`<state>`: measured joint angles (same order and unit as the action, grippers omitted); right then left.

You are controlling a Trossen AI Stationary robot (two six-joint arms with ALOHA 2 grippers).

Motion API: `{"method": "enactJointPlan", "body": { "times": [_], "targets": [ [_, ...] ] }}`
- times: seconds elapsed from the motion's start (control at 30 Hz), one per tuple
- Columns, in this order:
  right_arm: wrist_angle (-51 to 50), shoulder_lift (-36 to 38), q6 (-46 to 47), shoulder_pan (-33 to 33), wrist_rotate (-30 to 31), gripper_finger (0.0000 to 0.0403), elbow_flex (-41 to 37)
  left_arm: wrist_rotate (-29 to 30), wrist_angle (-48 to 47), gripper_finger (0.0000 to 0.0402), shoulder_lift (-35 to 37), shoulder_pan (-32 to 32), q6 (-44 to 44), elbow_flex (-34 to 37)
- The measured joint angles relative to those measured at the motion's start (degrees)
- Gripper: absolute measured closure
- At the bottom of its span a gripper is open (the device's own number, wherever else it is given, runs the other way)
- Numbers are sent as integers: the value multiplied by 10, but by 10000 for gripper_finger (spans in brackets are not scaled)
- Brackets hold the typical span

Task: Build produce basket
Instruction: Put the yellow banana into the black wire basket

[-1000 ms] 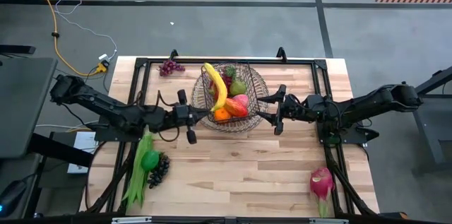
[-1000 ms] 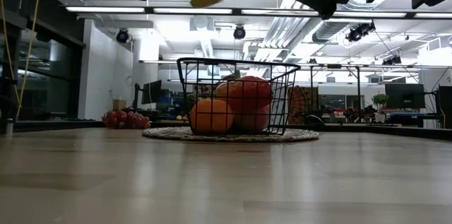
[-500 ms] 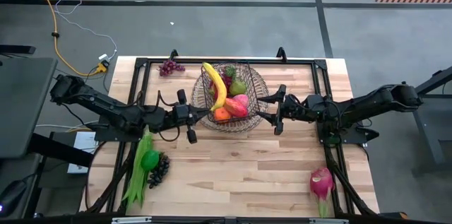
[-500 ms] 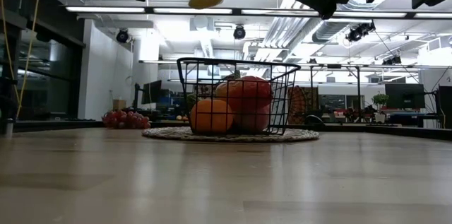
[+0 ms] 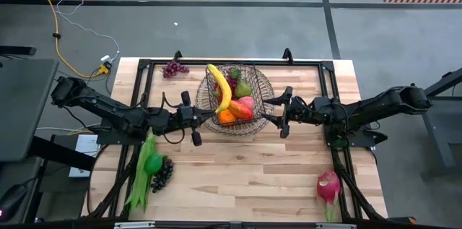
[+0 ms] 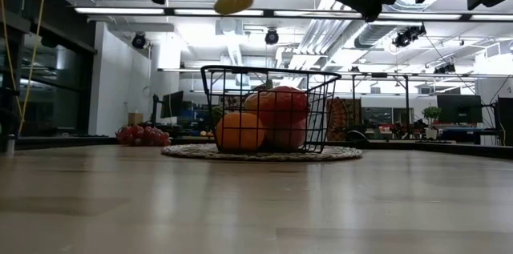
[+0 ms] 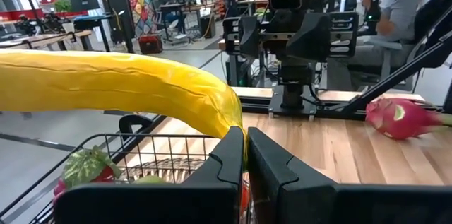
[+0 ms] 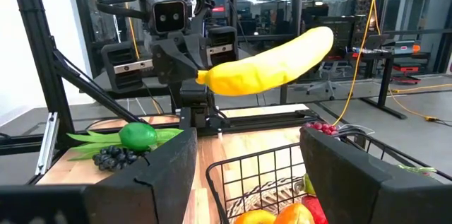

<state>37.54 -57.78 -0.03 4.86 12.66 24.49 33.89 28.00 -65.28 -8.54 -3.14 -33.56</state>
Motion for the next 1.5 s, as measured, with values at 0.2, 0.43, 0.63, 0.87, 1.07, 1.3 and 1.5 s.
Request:
{"method": "enactJointPlan", "body": {
  "times": [0.2, 0.43, 0.63, 0.87, 1.07, 1.3, 1.5],
  "targets": [
    [0, 0, 0, 0, 9, 159, 0, -2, -14, 401, 0, 12, 15, 0],
    [0, 0, 0, 0, 9, 159, 0, -2, -17, 401, 0, 14, 15, 0],
    [0, 0, 1, 0, 9, 159, 0, -2, -17, 401, 0, 14, 21, 0],
    [0, 0, 2, 0, 9, 159, 0, 2, -45, 401, 0, 18, 51, 0],
    [0, 0, 0, 0, 9, 159, 0, -4, -106, 401, 0, 57, 114, 0],
    [0, 0, -4, 0, 9, 159, 0, -42, -214, 401, -29, 99, 179, -34],
    [0, 0, -4, 0, 9, 159, 0, -61, -222, 401, -85, 99, 166, -66]
  ]
}}
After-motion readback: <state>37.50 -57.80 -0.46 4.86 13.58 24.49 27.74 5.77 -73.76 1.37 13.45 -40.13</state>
